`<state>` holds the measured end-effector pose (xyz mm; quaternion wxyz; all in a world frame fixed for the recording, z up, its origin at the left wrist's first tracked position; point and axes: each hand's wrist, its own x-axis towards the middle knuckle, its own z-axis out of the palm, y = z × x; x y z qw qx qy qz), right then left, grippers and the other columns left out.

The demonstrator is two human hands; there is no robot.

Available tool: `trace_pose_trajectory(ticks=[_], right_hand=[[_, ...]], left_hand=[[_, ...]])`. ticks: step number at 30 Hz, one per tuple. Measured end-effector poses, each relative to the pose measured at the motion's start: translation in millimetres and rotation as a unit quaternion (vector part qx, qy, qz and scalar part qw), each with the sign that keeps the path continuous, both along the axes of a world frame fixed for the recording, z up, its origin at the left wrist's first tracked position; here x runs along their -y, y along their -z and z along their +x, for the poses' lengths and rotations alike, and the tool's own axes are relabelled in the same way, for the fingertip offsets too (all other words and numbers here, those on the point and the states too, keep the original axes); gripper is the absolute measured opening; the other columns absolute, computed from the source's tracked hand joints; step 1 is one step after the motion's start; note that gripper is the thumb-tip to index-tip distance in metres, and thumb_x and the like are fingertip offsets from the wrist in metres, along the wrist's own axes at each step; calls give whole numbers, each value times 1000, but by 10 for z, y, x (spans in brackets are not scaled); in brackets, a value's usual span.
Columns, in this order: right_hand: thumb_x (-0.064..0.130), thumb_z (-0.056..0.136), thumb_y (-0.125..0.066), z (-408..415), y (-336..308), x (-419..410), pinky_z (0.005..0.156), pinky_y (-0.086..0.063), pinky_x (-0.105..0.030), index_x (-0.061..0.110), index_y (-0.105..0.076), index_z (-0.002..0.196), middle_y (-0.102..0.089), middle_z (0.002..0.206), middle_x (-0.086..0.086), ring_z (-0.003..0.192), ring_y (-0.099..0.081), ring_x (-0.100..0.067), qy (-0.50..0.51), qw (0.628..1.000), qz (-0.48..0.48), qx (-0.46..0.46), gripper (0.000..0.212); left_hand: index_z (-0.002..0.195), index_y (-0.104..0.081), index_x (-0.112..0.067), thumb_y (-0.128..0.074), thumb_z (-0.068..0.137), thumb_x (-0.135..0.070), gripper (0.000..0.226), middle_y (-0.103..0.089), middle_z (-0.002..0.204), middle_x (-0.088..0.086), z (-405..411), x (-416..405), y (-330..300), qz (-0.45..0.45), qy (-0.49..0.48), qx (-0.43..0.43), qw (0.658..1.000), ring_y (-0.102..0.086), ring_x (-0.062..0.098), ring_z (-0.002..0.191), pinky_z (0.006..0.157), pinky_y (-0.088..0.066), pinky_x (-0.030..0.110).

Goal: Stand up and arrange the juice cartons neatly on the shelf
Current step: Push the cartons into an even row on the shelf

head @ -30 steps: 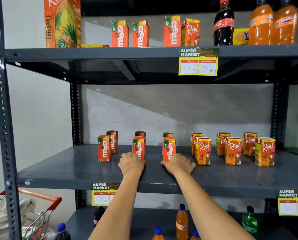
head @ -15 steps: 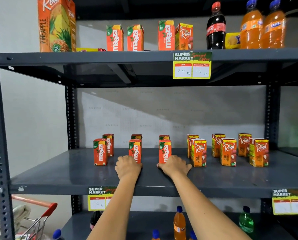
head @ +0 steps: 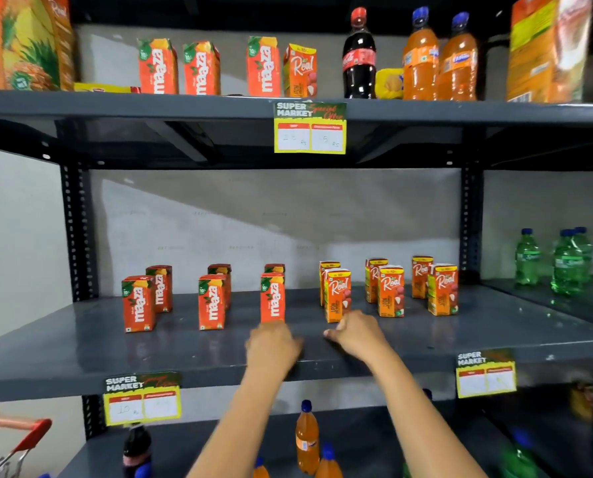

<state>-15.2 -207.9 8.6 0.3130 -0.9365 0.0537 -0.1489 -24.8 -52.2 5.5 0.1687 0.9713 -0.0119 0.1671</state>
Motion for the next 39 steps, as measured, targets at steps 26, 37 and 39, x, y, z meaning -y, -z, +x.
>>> trace_pose_trajectory(ticks=[26,37,39], right_hand=[[55,80,-59,450,-50,894,98,-31,-40,8,-46,132,-50,134,-11,123,-44,-28,232,969,-86,-21,71],[51,84,-56,440,-70,873,100,-30,-40,4,-39,135,-45,138,-15,126,-40,-30,230,967,-87,-62,72],[51,84,-57,439,-70,878,101,-30,-40,4,-39,135,-45,138,-15,126,-40,-30,229,968,-84,-63,72]], left_hand=[[127,-49,-4,-59,79,-56,71,-49,129,17,564,1261,-40,-87,-143,-3,986,-47,31,118,98,-37,39],[127,-47,-5,-54,82,-54,67,-53,127,14,580,1253,-35,-71,-139,20,988,-50,29,116,95,-40,39],[126,-48,-6,-55,82,-54,66,-53,127,14,581,1251,-36,-71,-137,17,988,-51,29,116,95,-40,39]])
